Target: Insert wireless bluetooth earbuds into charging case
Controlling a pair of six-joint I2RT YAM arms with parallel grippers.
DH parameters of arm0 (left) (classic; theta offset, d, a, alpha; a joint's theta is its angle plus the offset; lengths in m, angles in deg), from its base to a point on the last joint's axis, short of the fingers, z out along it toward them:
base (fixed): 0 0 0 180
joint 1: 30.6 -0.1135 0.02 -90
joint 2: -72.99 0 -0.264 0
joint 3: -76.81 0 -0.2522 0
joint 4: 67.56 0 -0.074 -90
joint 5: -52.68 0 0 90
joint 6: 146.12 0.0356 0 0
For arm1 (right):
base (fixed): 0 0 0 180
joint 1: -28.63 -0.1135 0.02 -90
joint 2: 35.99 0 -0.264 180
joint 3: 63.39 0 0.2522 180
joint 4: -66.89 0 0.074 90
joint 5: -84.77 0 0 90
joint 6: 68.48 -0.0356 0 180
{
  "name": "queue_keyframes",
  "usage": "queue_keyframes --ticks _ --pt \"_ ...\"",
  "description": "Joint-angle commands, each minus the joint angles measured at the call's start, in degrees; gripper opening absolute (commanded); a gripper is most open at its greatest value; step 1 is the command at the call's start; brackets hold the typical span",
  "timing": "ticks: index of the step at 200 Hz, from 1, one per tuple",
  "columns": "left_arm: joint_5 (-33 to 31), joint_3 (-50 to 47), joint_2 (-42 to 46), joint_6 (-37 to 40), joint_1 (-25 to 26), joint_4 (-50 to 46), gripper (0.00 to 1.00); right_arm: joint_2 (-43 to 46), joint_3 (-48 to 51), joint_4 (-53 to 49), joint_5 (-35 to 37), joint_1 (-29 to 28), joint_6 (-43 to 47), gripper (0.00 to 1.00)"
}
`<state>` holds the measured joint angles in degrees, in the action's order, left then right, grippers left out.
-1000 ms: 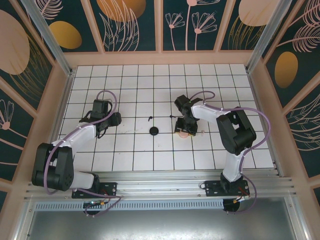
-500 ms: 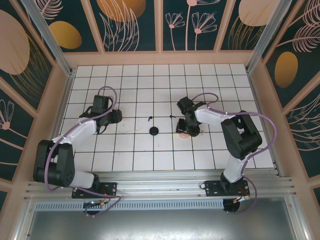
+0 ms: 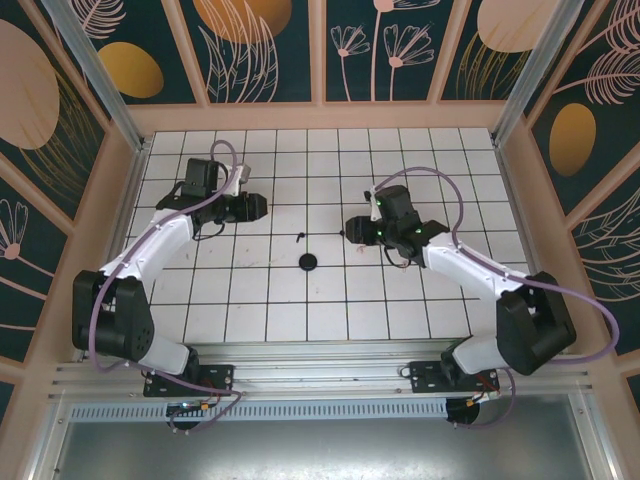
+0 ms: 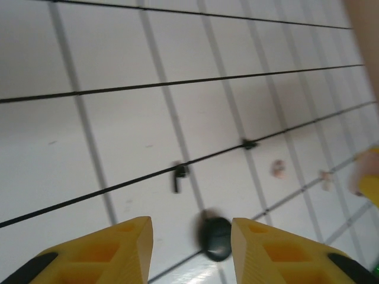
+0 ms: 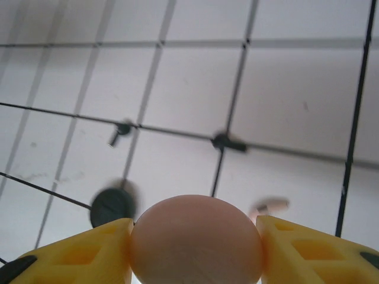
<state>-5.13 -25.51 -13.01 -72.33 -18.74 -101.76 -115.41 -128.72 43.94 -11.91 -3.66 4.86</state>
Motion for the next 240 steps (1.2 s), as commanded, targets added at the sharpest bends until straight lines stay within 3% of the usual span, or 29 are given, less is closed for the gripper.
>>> queue_keyframes --ticks 1,73,168,240 --pt "10.5 4.1 -2.0 -0.9 0.8 -3.2 0.4 2.4 0.6 7.8 -1.5 -2.3 7.4 0.51" --pt "15.7 10.9 -3.3 0.9 6.4 -9.5 0.4 -1.5 -6.7 8.8 2.9 -12.3 18.7 0.5" --pt "18.8 10.3 -4.1 3.6 9.0 -12.0 0.43 -5.9 -14.1 6.8 3.8 -16.8 24.9 0.5" --pt "16.6 11.1 -7.3 10.2 9.1 -19.0 0.37 -6.3 -15.1 7.3 3.9 -17.9 26.2 0.49"
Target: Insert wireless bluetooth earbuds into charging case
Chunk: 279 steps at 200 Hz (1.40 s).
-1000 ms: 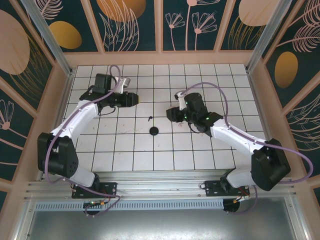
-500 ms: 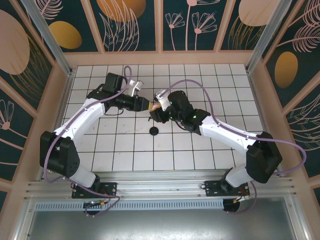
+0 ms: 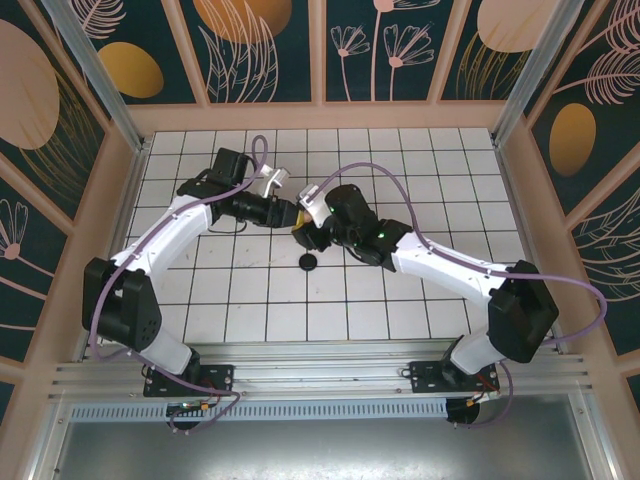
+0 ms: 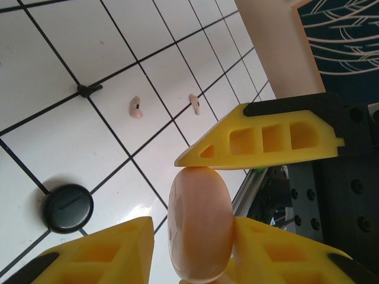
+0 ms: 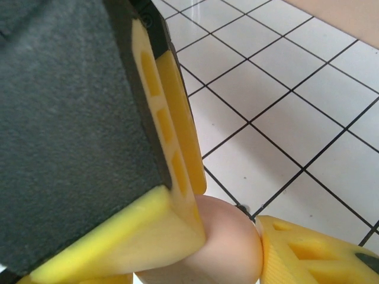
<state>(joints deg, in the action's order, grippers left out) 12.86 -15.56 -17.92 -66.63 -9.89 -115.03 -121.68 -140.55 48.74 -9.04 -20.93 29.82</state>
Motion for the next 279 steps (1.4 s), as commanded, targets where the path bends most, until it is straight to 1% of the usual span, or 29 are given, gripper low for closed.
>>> queue_keyframes --ticks 1,26,38,47,63,73,81,94,99,119,140,172,192,214,241,258,279 --pt "-1.4 1.2 -2.4 4.6 0.3 -5.8 0.37 0.1 -3.3 2.5 1.1 -0.6 1.3 0.49" --pt "-2.0 1.6 -2.8 6.1 0.3 -6.9 0.35 0.0 -3.1 3.0 1.0 -0.7 1.5 0.49" --pt "-2.5 1.6 -2.8 6.5 0.4 -7.1 0.3 0.0 -2.8 3.4 0.9 -0.7 1.5 0.49" --pt "-2.9 1.5 -2.7 6.8 0.3 -7.1 0.29 0.0 -2.5 3.7 0.8 -0.7 1.3 0.49" --pt "-3.3 1.5 -2.5 7.2 0.3 -7.0 0.33 0.5 -1.3 4.7 0.2 -0.6 1.0 0.5" --pt "-3.4 1.6 -2.5 7.4 0.3 -7.0 0.34 0.8 -0.2 5.3 -1.3 -0.2 0.9 0.5" --pt "-4.1 2.0 -2.5 7.1 0.3 -6.8 0.37 1.0 0.3 5.1 -2.8 0.5 0.6 0.5" --pt "-5.0 2.7 -2.5 6.0 0.4 -6.3 0.38 1.2 0.1 2.8 -5.7 1.9 0.3 0.5" --pt "-4.8 3.0 -2.5 5.7 0.3 -6.1 0.4 1.4 0.1 1.6 -7.2 2.7 0.0 0.5" --pt "-2.5 3.8 -2.8 4.1 0.3 -5.4 0.42 1.9 -0.7 -3.9 -14.1 6.3 -1.3 0.49" --pt "0.0 4.1 -3.1 3.3 0.4 -5.6 0.43 2.9 -1.5 -9.6 -19.2 9.6 -0.8 0.49" --pt "1.2 5.0 -3.6 2.3 0.3 -7.4 0.44 1.8 -5.0 -20.4 -21.8 11.9 3.2 0.49" --pt "2.3 5.7 -4.0 2.3 0.3 -8.8 0.44 0.9 -6.6 -23.2 -21.6 11.9 5.0 0.49" --pt "3.4 5.9 -3.7 2.5 0.3 -9.1 0.44 1.2 -5.7 -20.8 -20.1 11.9 7.4 0.5" --pt "3.1 6.5 -3.2 3.2 0.3 -9.3 0.44 3.5 -1.2 -12.6 -19.5 11.9 14.4 0.49" --pt "0.8 7.0 -2.9 3.8 0.4 -9.4 0.44 4.4 0.7 -7.8 -18.0 11.9 18.2 0.49" --pt "-3.0 6.9 -2.0 5.7 0.8 -9.7 0.44 4.3 1.7 -4.4 -15.8 11.8 23.4 0.5"
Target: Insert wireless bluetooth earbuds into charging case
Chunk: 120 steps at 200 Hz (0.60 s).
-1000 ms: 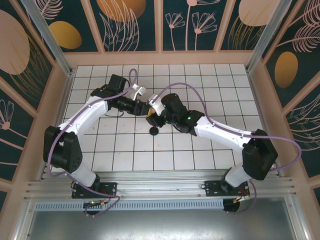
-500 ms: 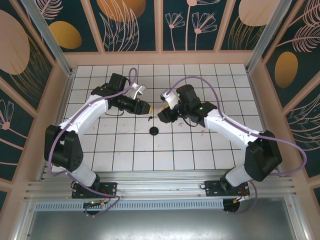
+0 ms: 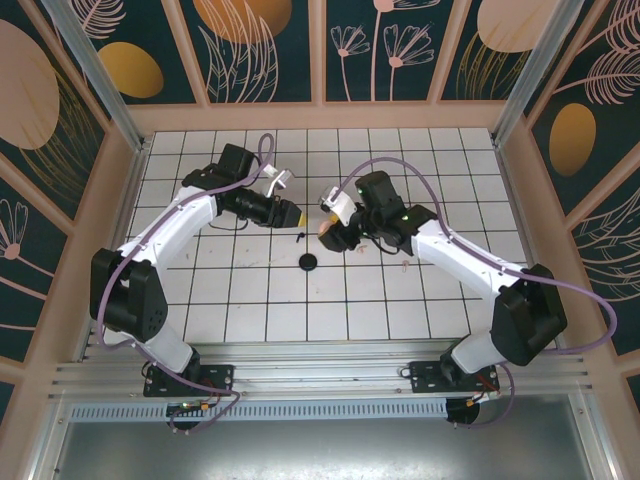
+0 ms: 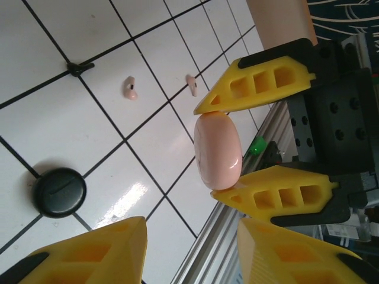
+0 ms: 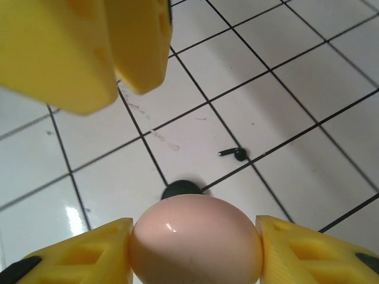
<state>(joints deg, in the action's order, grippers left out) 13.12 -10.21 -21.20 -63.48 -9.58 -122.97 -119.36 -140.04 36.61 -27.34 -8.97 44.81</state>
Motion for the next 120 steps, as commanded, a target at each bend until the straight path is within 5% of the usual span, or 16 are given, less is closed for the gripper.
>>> queue_keyframes --ticks 1,60,120 --pt "-3.4 1.3 1.3 2.6 0.5 -1.7 0.45 1.9 1.2 7.8 2.4 -0.2 8.7 0.5" --pt "-6.4 -0.8 3.4 1.9 1.7 3.3 0.44 5.8 9.4 20.9 0.9 -2.1 24.3 0.47" --pt "-4.0 -2.8 4.1 -1.1 3.1 8.2 0.45 4.1 7.2 21.5 1.4 -2.9 22.9 0.48"
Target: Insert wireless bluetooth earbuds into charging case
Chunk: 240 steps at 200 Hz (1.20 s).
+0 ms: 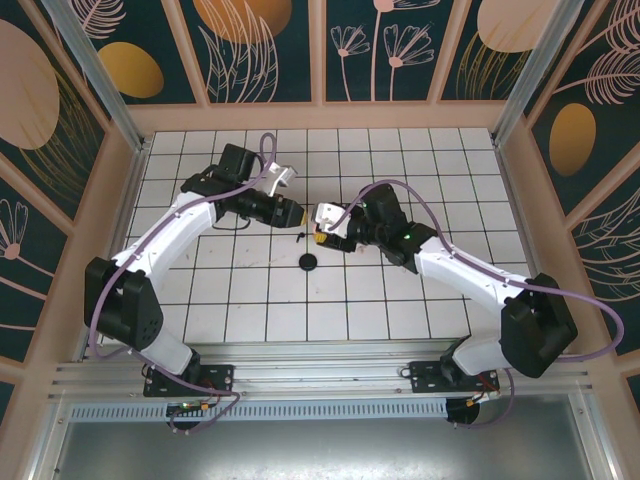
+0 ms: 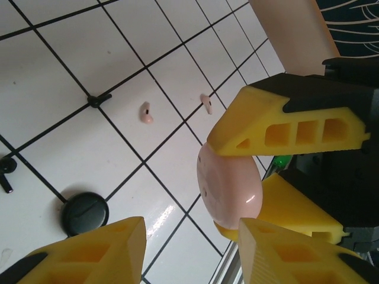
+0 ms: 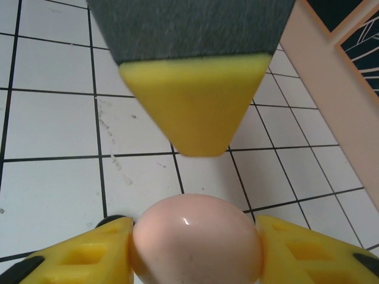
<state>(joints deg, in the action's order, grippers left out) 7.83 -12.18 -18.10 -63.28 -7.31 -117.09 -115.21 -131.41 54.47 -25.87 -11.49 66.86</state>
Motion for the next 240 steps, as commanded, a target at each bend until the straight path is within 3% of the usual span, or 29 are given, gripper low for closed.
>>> queue_keyframes --ticks 1,97,145,161,181,198,240 --pt "1.3 -0.9 0.9 -1.4 0.8 2.4 0.45 0.0 -1.5 3.7 -0.1 -0.4 0.8 0.48" --pt "0.9 -2.1 1.4 -3.7 3.2 4.2 0.43 -2.0 -3.4 5.4 0.0 -2.2 -2.7 0.48" --pt "1.1 -2.7 2.0 -2.4 3.2 3.7 0.18 -1.3 -2.5 6.9 0.4 -2.2 -4.8 0.48" --pt "0.8 -2.4 2.5 -0.2 3.2 3.4 0.14 -0.4 -2.0 7.1 0.9 -2.0 -6.2 0.53" --pt "-0.9 -3.2 3.5 3.2 3.2 5.1 0.14 2.4 -0.3 6.1 0.1 -1.0 -9.8 0.67" --pt "-0.5 -5.6 5.4 7.2 3.2 9.4 0.14 6.8 2.1 4.0 -4.5 1.5 -13.3 0.74" --pt "3.7 -12.8 11.3 14.9 3.2 22.9 0.13 14.5 3.3 -8.3 -22.4 11.6 -16.5 0.72"
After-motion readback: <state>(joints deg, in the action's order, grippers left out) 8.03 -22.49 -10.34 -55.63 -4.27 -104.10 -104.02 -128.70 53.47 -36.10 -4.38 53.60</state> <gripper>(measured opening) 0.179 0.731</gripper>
